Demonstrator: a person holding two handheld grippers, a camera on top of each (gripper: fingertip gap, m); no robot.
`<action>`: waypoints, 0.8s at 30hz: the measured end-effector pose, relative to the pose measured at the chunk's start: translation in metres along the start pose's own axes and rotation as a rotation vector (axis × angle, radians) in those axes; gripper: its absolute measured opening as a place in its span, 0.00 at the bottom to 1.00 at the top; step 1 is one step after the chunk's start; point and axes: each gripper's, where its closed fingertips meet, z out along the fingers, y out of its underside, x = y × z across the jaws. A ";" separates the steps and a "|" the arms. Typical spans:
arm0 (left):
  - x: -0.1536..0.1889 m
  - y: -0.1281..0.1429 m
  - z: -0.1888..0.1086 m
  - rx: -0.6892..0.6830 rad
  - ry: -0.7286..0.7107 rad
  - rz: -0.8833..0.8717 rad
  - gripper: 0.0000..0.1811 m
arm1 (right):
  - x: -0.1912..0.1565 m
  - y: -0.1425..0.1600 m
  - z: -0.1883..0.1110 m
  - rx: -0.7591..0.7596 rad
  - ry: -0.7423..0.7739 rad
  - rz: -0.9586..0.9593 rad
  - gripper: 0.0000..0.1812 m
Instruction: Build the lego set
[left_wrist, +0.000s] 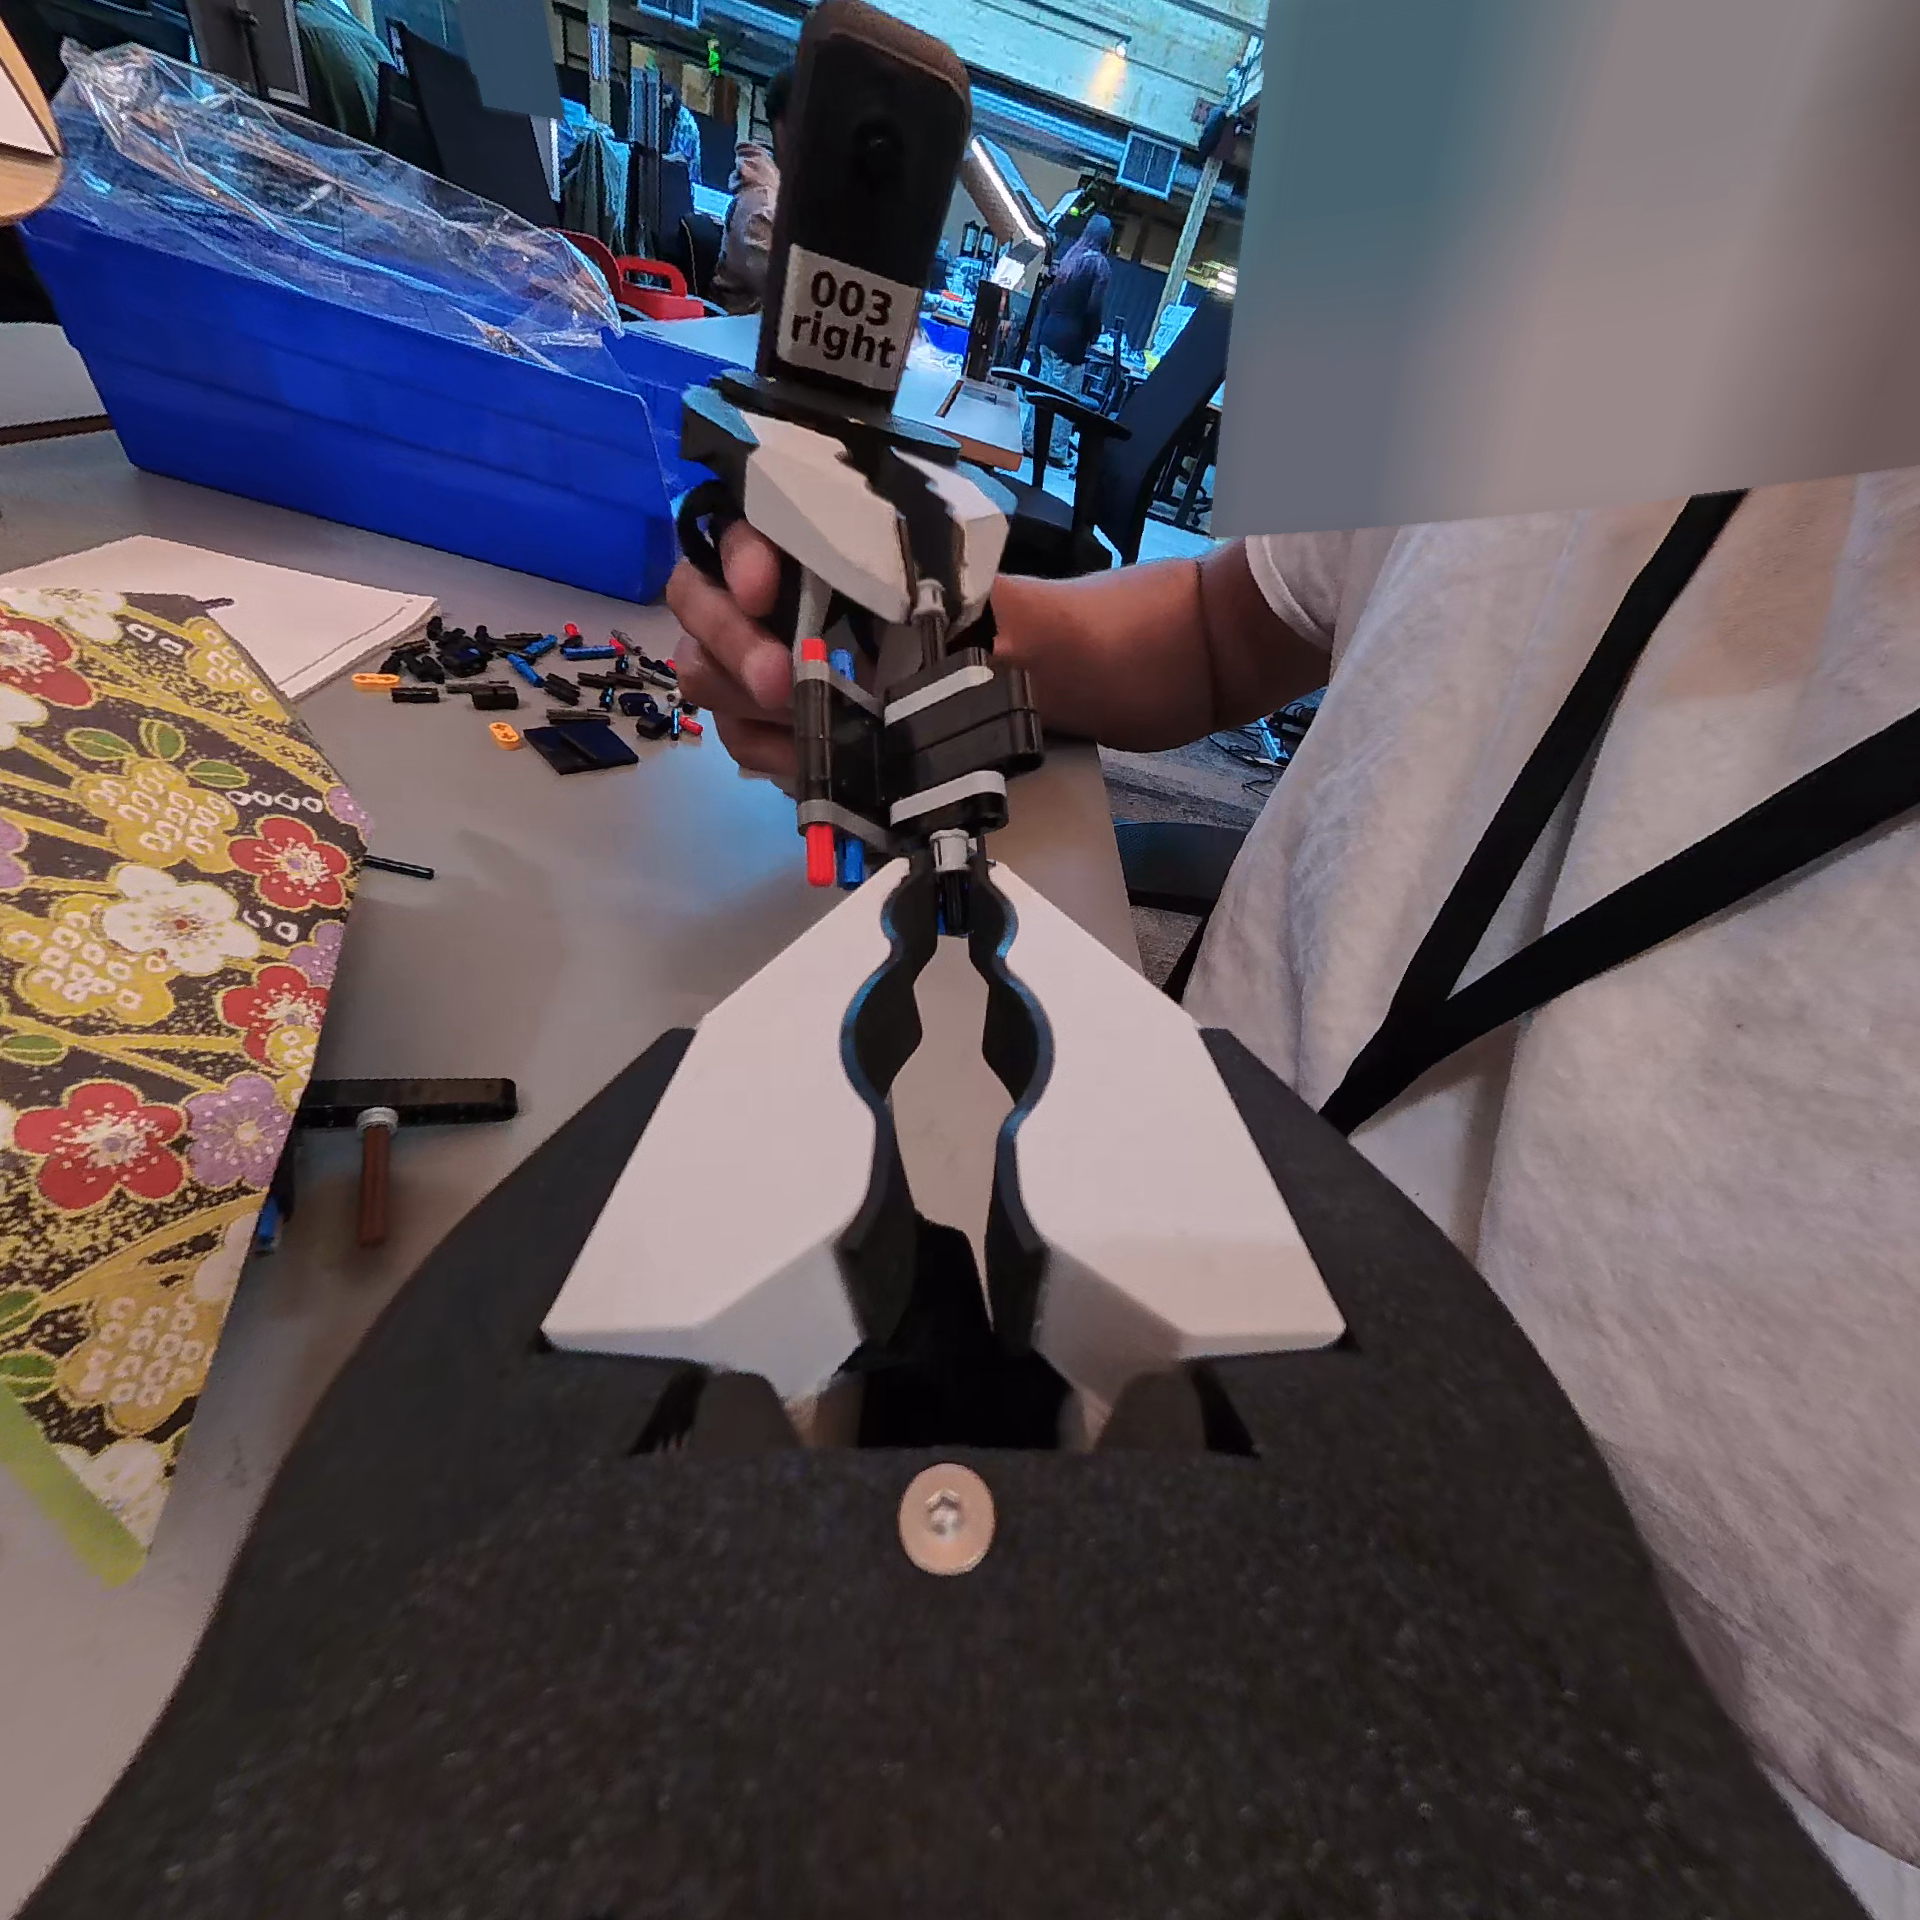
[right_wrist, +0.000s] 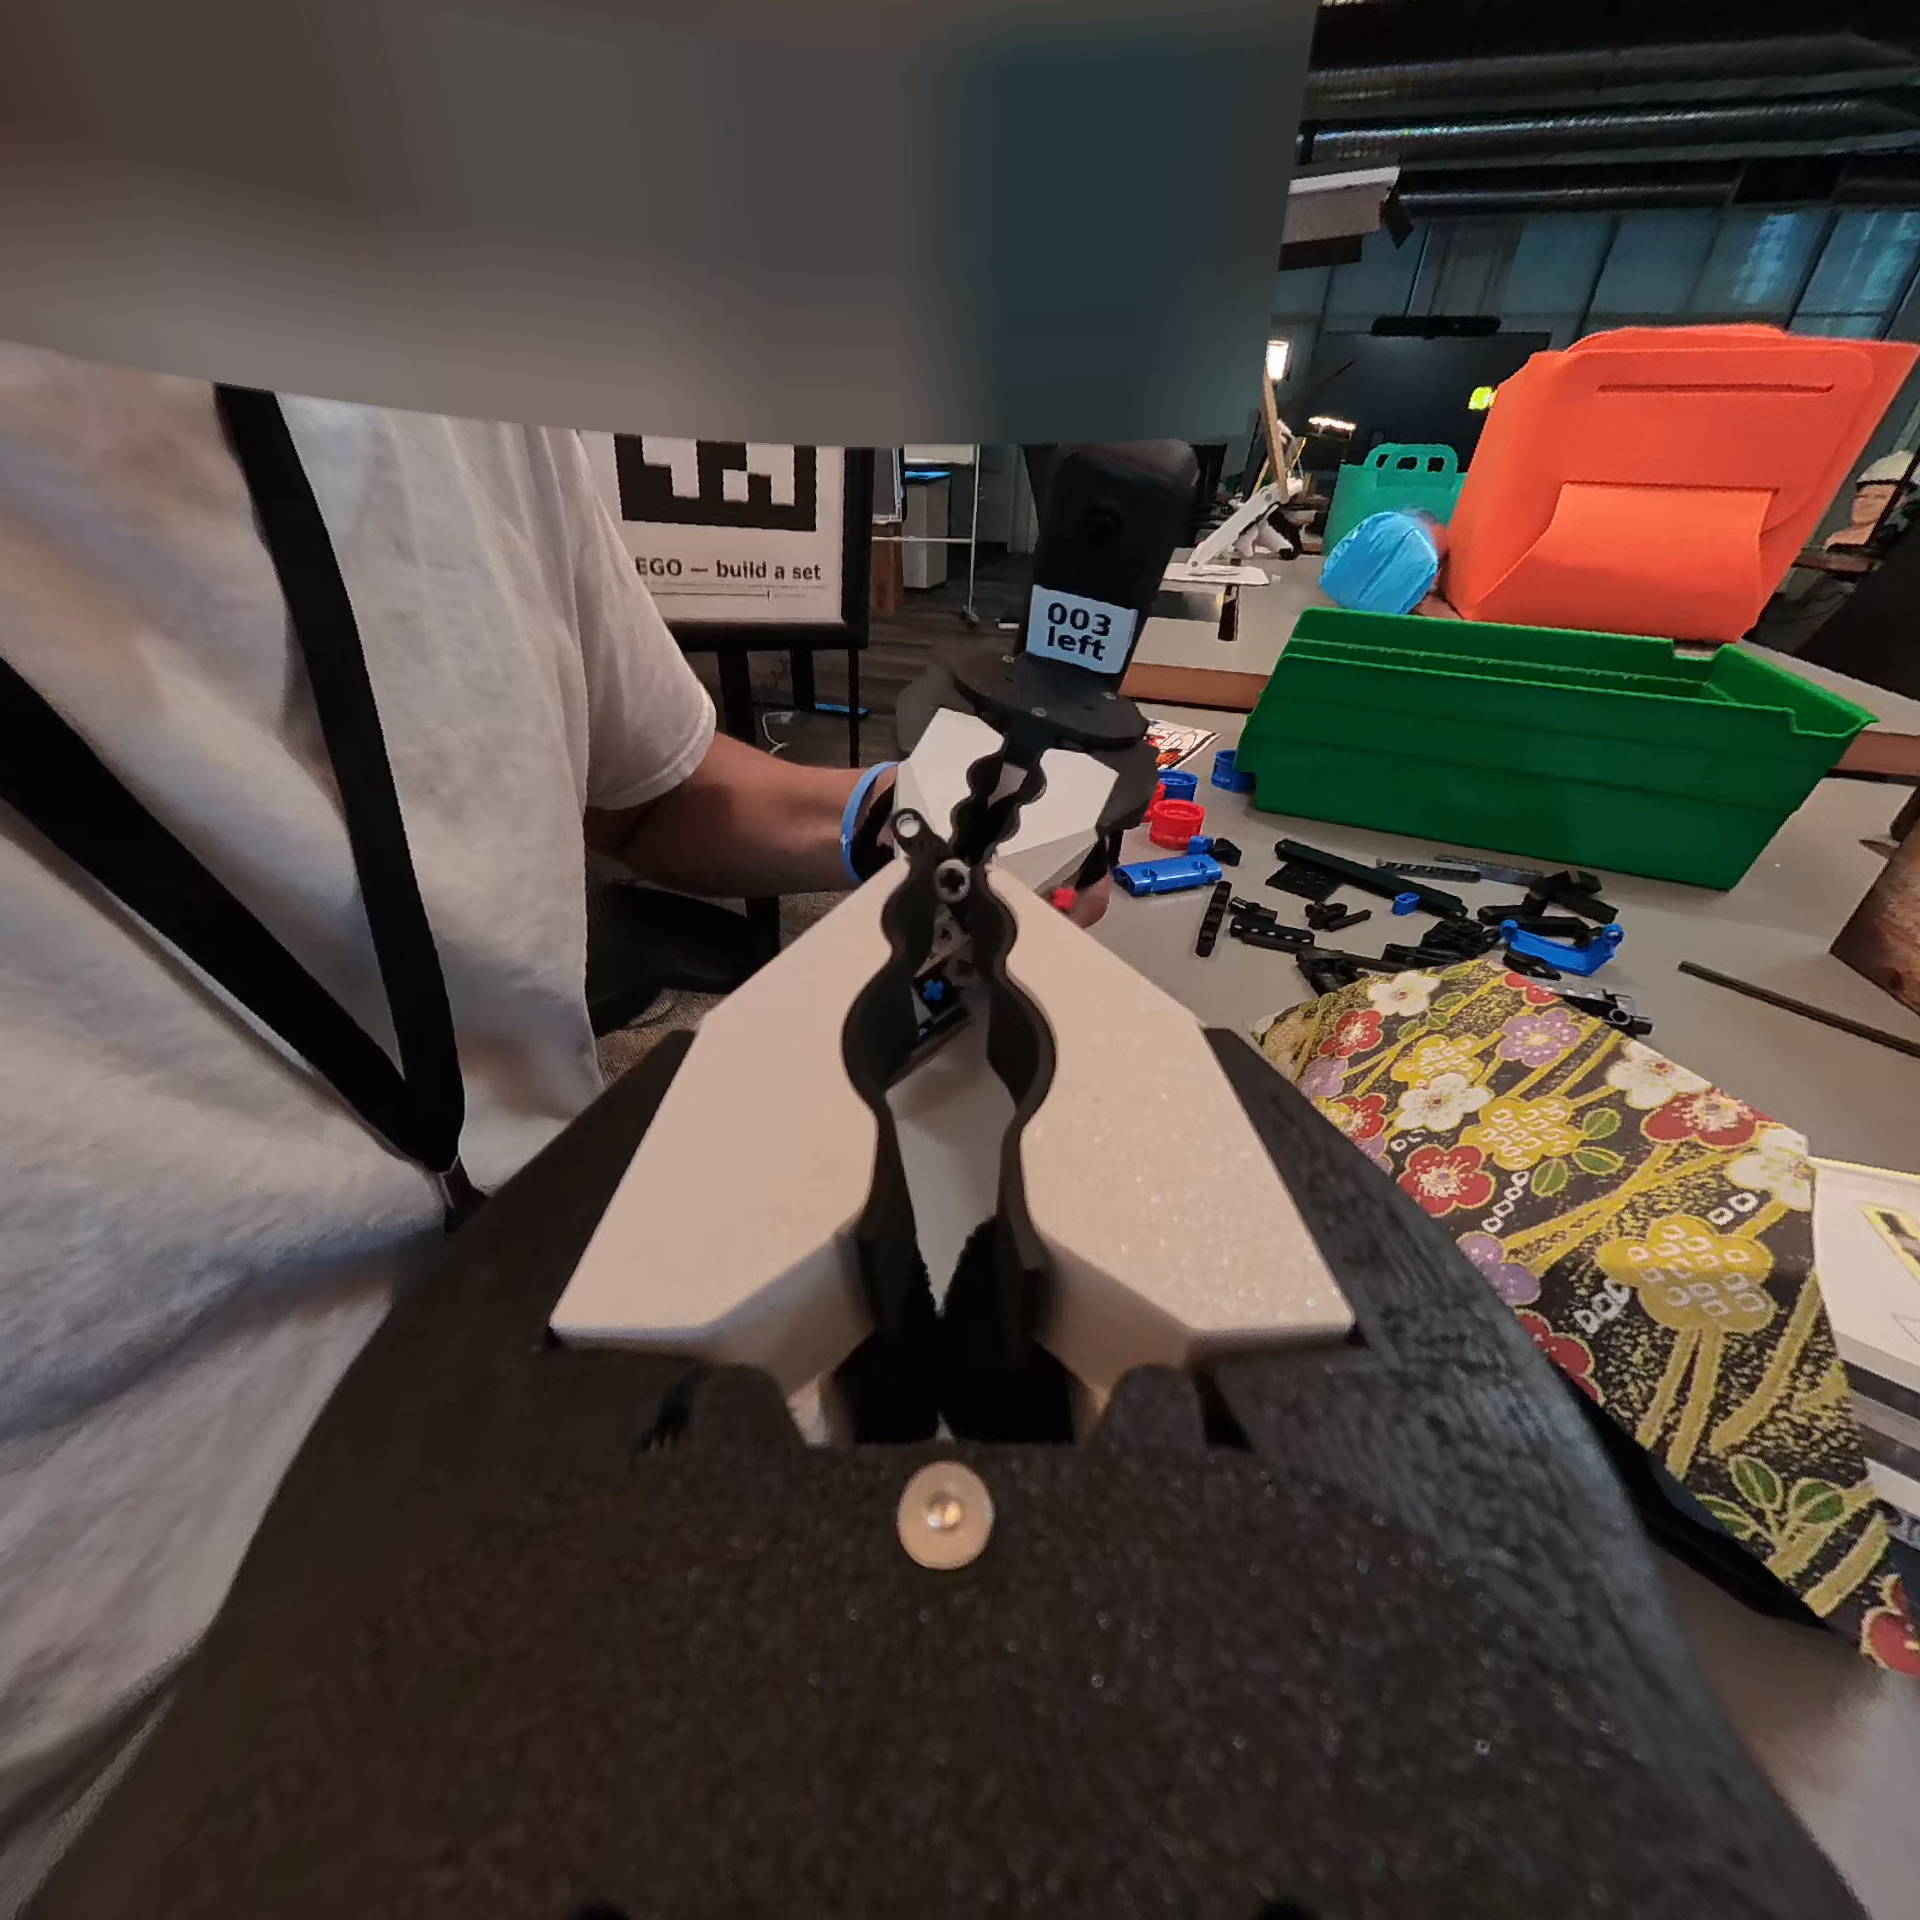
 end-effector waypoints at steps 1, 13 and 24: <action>0.000 0.000 0.000 -0.001 0.001 -0.001 0.02 | 0.000 0.000 0.000 -0.001 0.001 -0.005 0.03; 0.005 0.011 0.004 -0.087 0.080 -0.044 0.02 | -0.010 0.017 -0.001 -0.123 -0.038 -0.058 0.03; 0.004 0.016 0.007 -0.117 0.077 -0.049 0.02 | -0.010 0.026 -0.004 -0.188 -0.031 -0.099 0.03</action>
